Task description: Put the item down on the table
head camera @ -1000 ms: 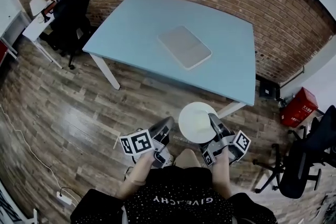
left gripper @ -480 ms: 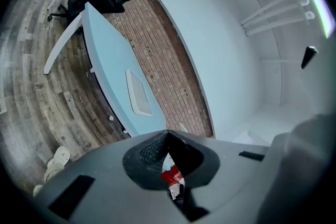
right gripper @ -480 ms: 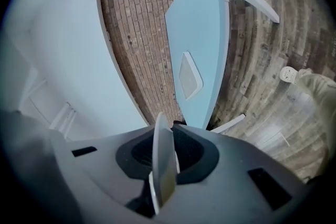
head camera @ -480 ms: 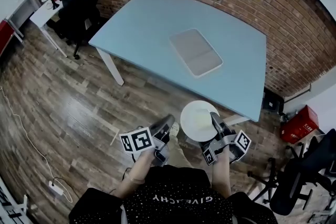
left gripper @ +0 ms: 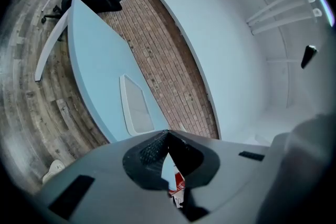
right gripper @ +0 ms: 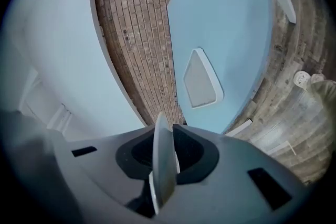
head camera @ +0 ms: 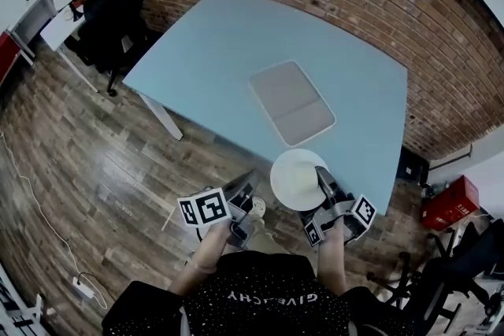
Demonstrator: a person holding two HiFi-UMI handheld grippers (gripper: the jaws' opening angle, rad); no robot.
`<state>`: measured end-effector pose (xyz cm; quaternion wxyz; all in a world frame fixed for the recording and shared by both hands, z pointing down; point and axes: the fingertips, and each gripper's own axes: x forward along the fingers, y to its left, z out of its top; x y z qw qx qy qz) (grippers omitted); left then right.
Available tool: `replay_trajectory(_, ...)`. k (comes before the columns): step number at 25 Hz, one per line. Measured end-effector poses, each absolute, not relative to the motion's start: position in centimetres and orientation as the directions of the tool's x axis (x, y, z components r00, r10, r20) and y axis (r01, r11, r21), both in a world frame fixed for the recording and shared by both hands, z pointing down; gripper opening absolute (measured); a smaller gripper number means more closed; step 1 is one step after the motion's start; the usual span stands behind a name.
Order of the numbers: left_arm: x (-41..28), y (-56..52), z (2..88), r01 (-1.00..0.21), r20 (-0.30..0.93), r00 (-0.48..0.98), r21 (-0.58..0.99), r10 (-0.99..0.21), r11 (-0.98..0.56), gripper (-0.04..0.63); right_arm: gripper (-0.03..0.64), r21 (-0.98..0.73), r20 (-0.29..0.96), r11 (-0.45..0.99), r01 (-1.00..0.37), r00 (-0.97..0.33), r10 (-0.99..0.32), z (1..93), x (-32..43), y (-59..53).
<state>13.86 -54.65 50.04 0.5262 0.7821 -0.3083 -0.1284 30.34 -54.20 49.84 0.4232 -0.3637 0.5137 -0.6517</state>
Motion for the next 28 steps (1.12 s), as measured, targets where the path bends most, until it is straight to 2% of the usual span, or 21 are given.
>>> replay_trajectory(19, 20.4, -76.2, 49.6, -0.376, 0.151, 0.801, 0.880, -0.580, -0.290, 0.009, 0.052, -0.975, 0.049, -0.124, 0.185, -0.364, -0.930, 50.7, 36.4, -74.7)
replay_trajectory(22, 20.2, -78.8, 49.7, -0.381, 0.151, 0.795, 0.878, -0.588, -0.290, 0.009, 0.052, -0.980, 0.088, -0.150, 0.134, -0.387, -0.918, 51.2, 36.4, -77.3)
replay_trajectory(28, 18.8, -83.0, 52.2, -0.440, 0.212, 0.766, 0.861, -0.607, -0.254, 0.009, 0.052, -0.984, 0.179, -0.160, -0.082, -0.366, -0.913, 53.5, 35.9, -83.9)
